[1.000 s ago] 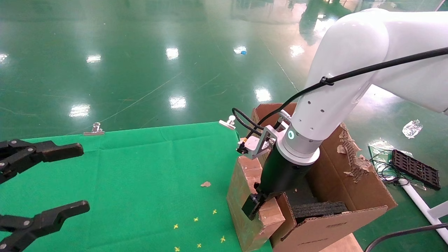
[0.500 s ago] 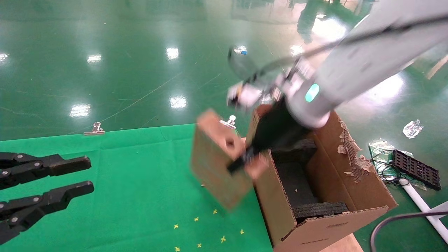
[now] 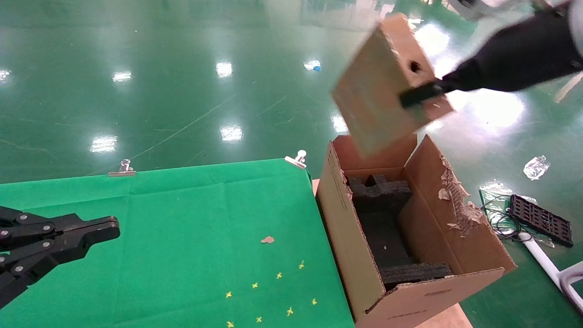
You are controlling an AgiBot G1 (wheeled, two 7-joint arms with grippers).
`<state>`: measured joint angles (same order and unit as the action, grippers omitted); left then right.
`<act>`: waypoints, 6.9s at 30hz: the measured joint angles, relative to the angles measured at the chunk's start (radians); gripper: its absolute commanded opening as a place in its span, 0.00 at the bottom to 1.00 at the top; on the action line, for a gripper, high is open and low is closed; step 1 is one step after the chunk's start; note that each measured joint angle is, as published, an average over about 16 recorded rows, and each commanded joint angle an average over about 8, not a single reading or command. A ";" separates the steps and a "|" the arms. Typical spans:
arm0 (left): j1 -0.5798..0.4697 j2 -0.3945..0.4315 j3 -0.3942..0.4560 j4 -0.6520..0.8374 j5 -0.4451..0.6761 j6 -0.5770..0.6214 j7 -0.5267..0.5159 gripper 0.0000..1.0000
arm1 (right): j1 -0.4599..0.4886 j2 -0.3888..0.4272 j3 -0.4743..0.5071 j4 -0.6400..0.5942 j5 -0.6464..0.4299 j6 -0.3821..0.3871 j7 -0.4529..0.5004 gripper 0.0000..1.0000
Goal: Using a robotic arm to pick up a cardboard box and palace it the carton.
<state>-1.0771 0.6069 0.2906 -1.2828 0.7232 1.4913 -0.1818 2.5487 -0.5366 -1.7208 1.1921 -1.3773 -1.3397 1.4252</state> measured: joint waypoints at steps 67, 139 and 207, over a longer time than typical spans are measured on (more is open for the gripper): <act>-0.001 -0.002 0.004 0.000 -0.003 -0.002 0.002 1.00 | -0.649 -0.088 -0.149 -0.650 0.118 0.283 -0.169 1.00; -0.002 -0.003 0.008 0.001 -0.005 -0.003 0.004 1.00 | -0.468 0.033 0.376 -0.063 0.152 0.115 -0.465 1.00; -0.002 -0.004 0.010 0.001 -0.007 -0.004 0.005 1.00 | -1.485 -0.076 1.453 0.094 0.653 -0.159 -1.241 1.00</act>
<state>-1.0793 0.6027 0.3008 -1.2813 0.7163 1.4870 -0.1765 1.0632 -0.6126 -0.2679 1.2858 -0.7247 -1.4982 0.1838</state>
